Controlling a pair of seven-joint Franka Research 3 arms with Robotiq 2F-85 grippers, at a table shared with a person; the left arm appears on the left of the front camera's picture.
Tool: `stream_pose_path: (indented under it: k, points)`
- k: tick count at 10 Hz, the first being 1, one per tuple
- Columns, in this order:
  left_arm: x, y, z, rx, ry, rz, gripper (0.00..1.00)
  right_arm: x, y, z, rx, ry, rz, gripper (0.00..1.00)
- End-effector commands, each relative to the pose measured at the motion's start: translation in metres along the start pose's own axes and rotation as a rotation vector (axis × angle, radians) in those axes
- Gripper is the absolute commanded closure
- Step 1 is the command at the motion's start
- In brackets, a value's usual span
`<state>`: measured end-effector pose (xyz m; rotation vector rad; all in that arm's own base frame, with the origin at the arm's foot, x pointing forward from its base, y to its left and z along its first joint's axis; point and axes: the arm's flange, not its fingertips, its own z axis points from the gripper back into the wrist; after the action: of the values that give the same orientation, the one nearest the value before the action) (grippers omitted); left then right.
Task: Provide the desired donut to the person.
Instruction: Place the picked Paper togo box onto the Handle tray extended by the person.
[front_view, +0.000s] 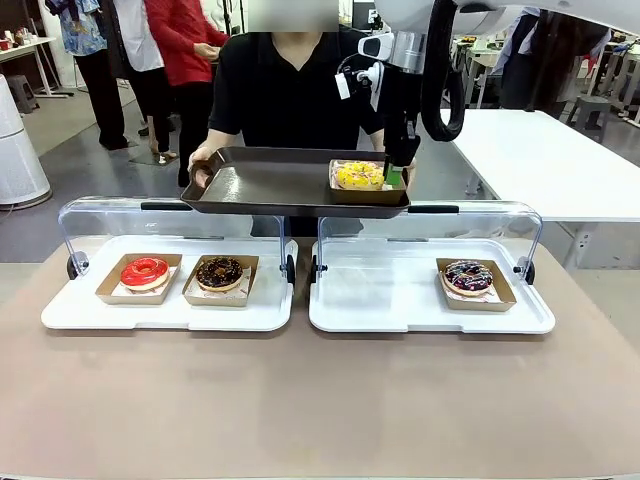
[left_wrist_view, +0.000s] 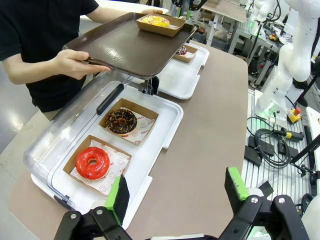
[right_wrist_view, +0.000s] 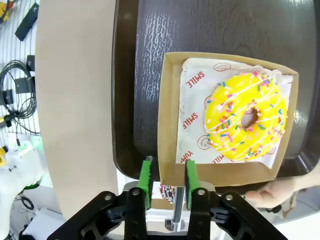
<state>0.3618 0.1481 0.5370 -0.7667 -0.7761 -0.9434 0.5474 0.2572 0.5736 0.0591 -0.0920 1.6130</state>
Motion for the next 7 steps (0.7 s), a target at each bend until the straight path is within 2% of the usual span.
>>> stream_pose_path:
  k: [1,3,4,7]
  points:
    - [0.0003,0.0,0.0013,-0.003,-0.018,-0.013,0.0,-0.0056,0.0029,-0.0028,-0.002,-0.036,0.018,0.0]
    - [0.0003,0.0,0.0013,-0.003,-0.018,-0.013,0.0,-0.0046,0.0026,-0.002,0.003,-0.036,0.019,0.03]
    - [0.0003,0.0,0.0013,-0.003,-0.018,-0.013,0.0,-0.0042,0.0027,-0.0015,0.006,-0.033,0.018,0.0]
    - [0.0003,0.0,0.0013,-0.003,-0.018,-0.013,0.0,-0.0049,0.004,-0.001,0.011,-0.028,0.017,0.0]
